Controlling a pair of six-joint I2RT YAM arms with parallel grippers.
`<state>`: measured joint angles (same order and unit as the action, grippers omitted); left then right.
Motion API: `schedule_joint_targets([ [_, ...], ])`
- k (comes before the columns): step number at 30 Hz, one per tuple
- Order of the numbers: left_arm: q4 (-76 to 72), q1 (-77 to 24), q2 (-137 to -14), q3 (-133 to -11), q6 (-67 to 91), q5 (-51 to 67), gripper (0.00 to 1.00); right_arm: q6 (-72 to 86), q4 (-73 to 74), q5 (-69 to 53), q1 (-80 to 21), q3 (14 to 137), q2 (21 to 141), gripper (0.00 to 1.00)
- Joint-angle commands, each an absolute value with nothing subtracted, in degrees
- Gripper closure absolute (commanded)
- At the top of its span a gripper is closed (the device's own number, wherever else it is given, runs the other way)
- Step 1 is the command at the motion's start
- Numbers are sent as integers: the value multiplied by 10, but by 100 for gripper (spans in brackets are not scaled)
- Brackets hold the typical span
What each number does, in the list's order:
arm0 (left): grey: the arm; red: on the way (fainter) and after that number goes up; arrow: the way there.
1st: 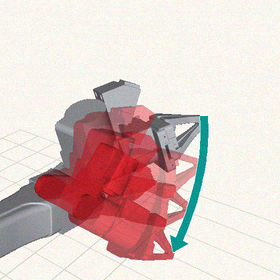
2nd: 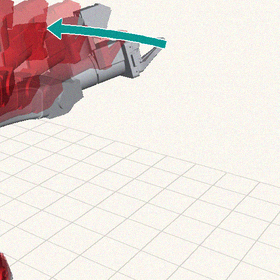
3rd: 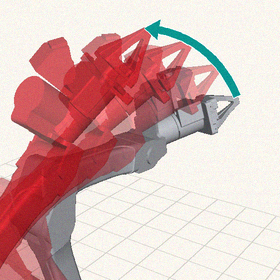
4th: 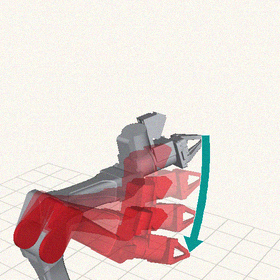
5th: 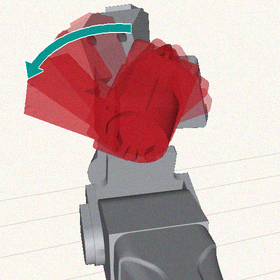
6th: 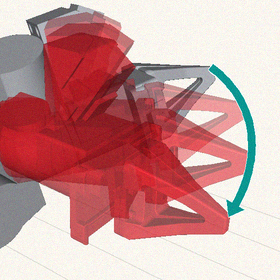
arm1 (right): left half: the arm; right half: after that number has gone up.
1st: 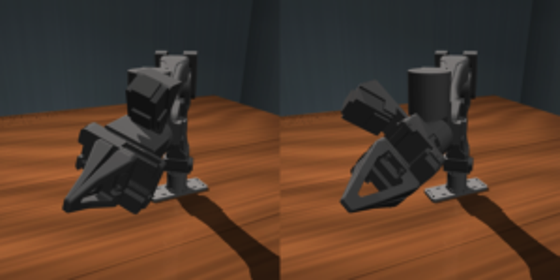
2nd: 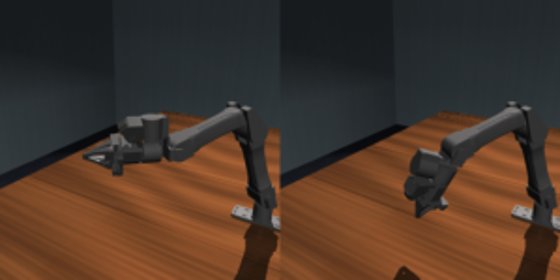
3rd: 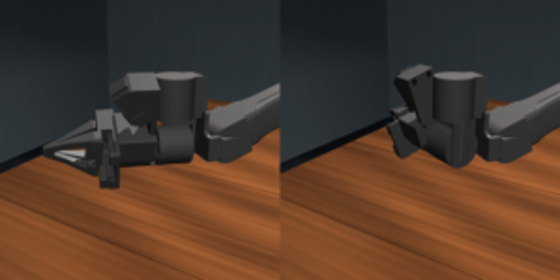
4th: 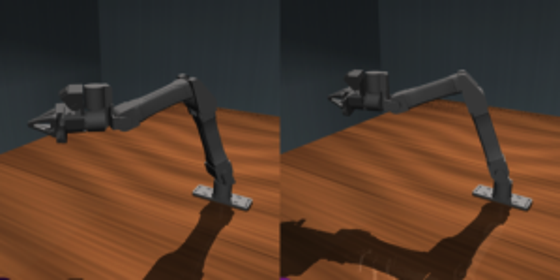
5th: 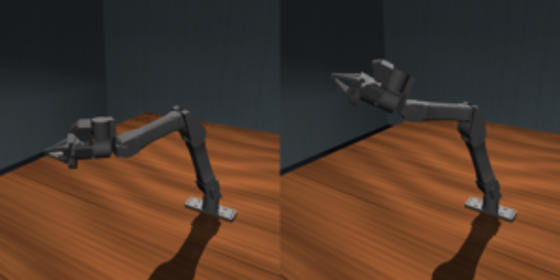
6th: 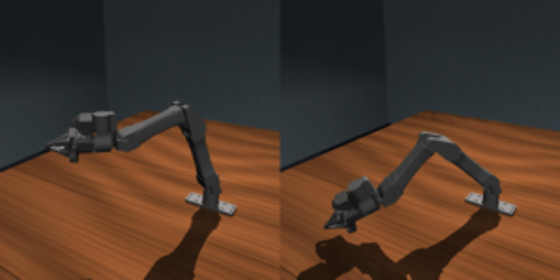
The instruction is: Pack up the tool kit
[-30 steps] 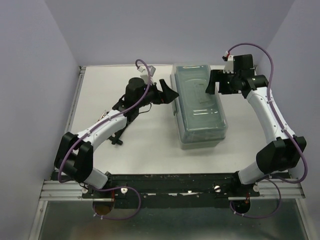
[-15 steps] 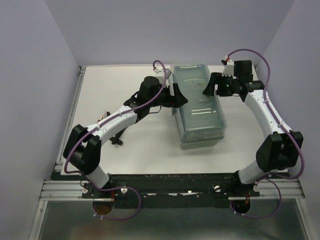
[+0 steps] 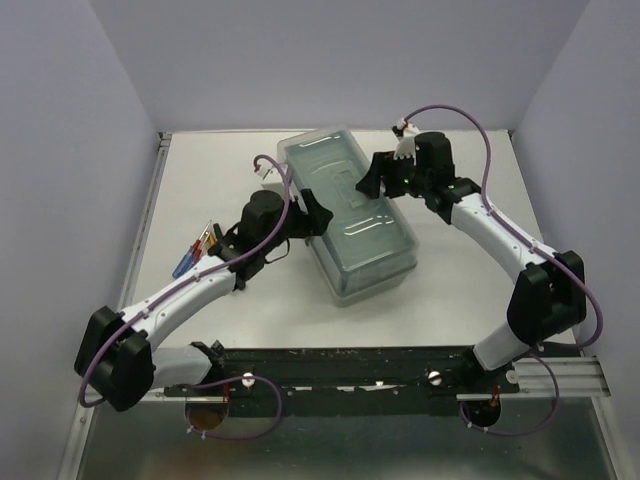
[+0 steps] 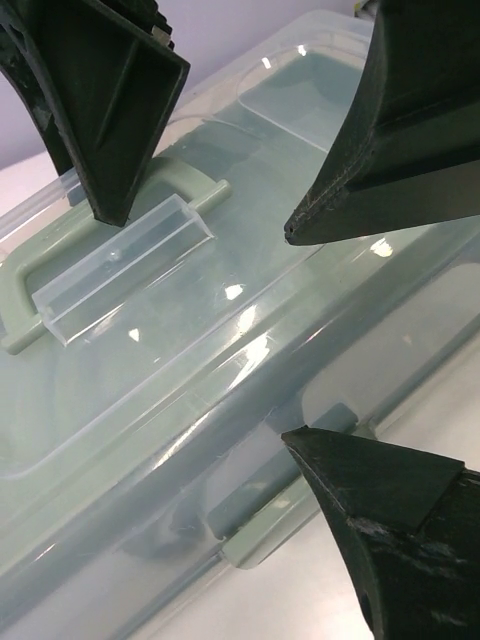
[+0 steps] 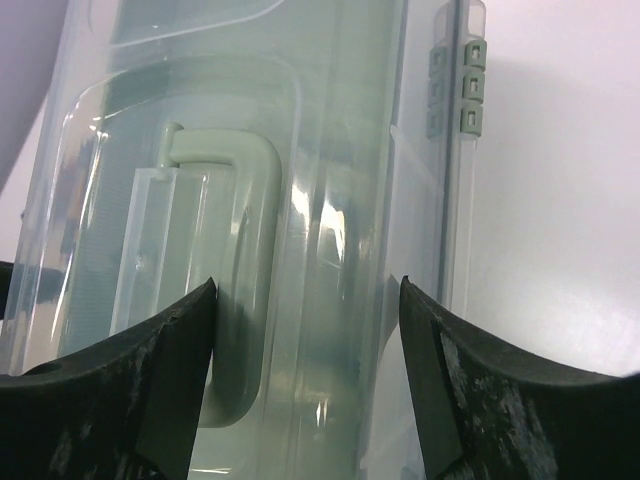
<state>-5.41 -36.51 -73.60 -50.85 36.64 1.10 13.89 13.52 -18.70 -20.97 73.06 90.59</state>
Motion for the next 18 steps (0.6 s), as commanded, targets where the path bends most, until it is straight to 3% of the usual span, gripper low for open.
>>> schedule_joint_targets([
  [1,-88,-392,-672,-463,367,-45,19,224,247,-334,-312,665,969,23],
  [18,-170,-412,-768,-575,322,-1,19,263,178,-322,-279,536,965,23],
])
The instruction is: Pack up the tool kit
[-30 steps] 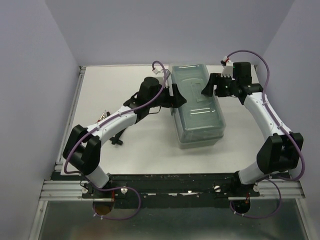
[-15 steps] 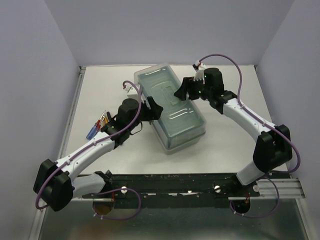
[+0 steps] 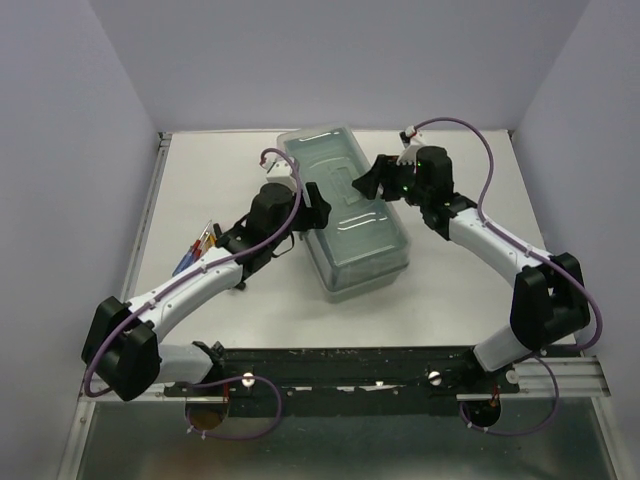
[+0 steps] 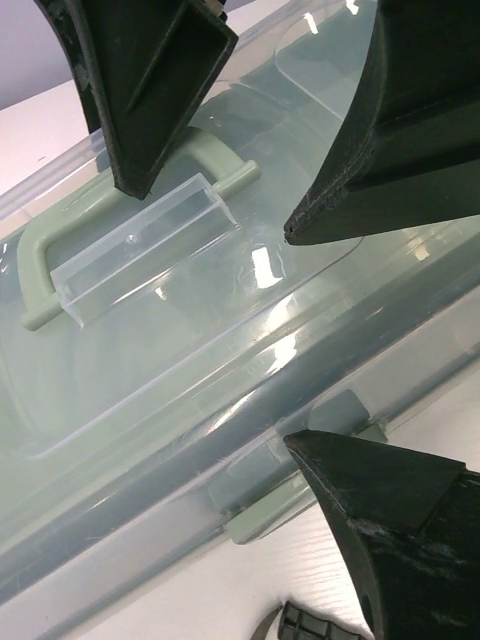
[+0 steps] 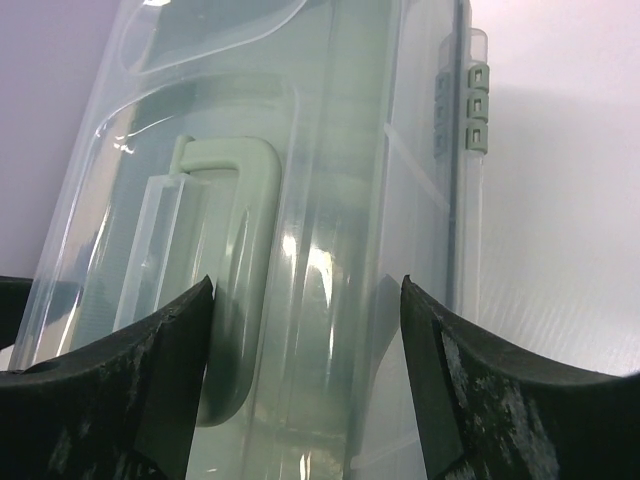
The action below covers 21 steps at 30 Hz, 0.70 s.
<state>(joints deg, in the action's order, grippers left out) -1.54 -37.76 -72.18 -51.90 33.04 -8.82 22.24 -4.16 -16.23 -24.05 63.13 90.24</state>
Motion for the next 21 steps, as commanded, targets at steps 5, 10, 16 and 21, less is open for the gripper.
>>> schedule_joint_targets([
  [5,-200,-430,-796,-608,327,16,19,276,144,-360,-258,513,972,23],
  [10,-205,-448,-831,-663,320,23,19,272,143,-354,-256,505,973,23],
  [16,-208,-460,-878,-720,317,47,19,272,143,-337,-247,485,976,23],
  [21,-209,-468,-919,-758,319,67,19,276,143,-309,-238,463,970,22],
])
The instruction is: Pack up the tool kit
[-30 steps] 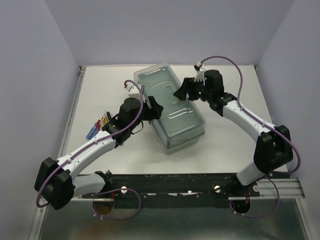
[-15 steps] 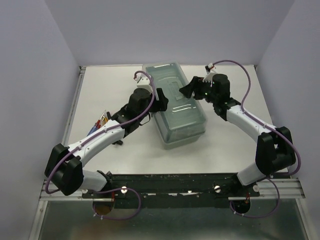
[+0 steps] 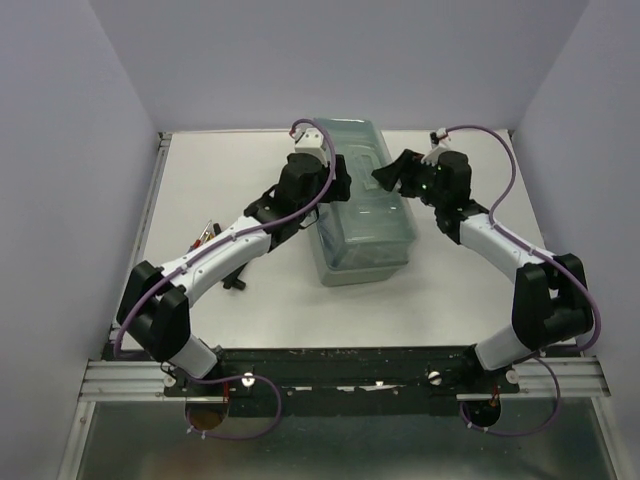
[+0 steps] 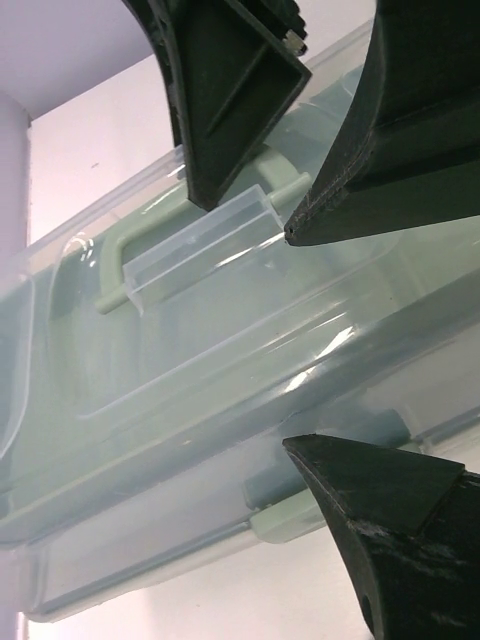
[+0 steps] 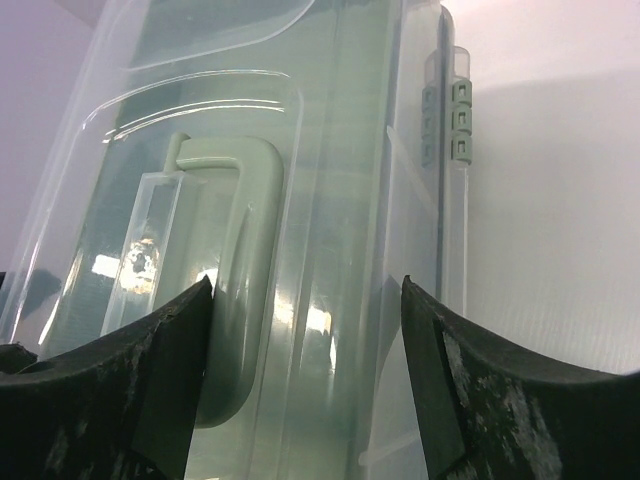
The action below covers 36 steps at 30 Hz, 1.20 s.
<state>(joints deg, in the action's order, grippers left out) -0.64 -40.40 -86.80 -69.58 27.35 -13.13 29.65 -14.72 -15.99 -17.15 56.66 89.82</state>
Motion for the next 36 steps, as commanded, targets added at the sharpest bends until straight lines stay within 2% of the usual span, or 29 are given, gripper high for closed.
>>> schedule_joint_targets([
  [1,-210,-471,-927,-765,321,73,19,277,143,-301,-234,455,964,22],
  [12,-215,-487,-988,-801,347,109,19,300,131,-232,-224,389,898,13],
  [21,-232,-498,-1009,-780,346,112,19,331,112,-176,-223,327,862,9],
  [28,-178,-503,-959,-803,279,70,15,372,130,-137,-216,315,843,17],
  [36,-80,-486,-868,-809,231,4,2,388,131,-159,-198,291,801,24],
])
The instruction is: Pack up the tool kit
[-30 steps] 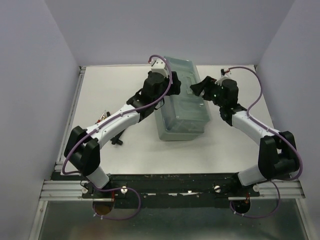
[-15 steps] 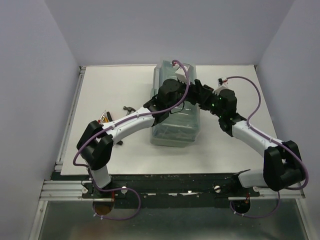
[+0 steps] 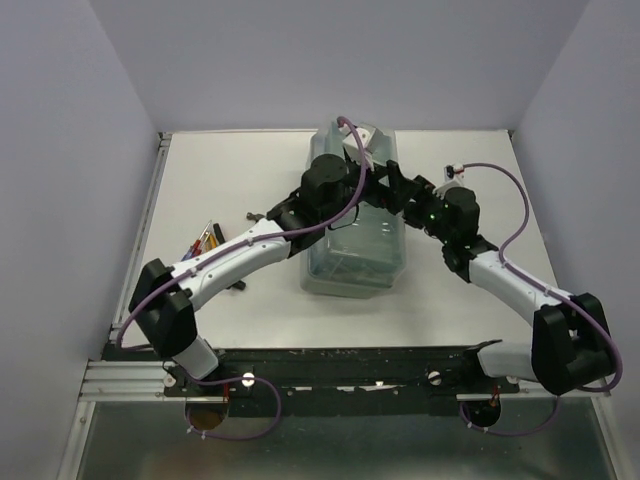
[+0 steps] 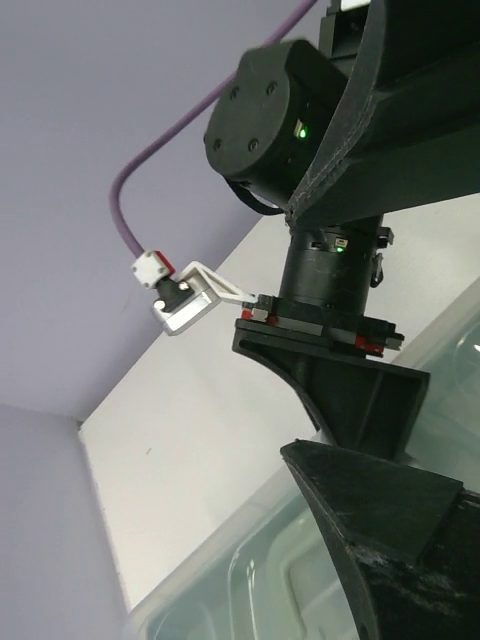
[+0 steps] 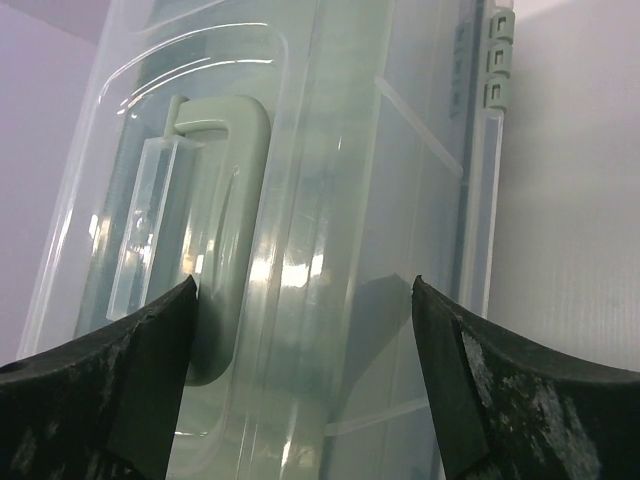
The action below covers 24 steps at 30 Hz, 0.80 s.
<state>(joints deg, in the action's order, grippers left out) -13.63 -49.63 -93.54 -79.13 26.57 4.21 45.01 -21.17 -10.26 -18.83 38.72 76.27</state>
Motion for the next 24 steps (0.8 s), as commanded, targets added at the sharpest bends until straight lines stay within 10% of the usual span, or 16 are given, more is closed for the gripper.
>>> schedule_joint_targets([
  [1,-65,-483,-858,-809,225,5,1,389,134,-159,-197,291,795,24],
  [24,72,-360,-701,-603,239,-2,1,386,284,-40,-134,302,676,27],
])
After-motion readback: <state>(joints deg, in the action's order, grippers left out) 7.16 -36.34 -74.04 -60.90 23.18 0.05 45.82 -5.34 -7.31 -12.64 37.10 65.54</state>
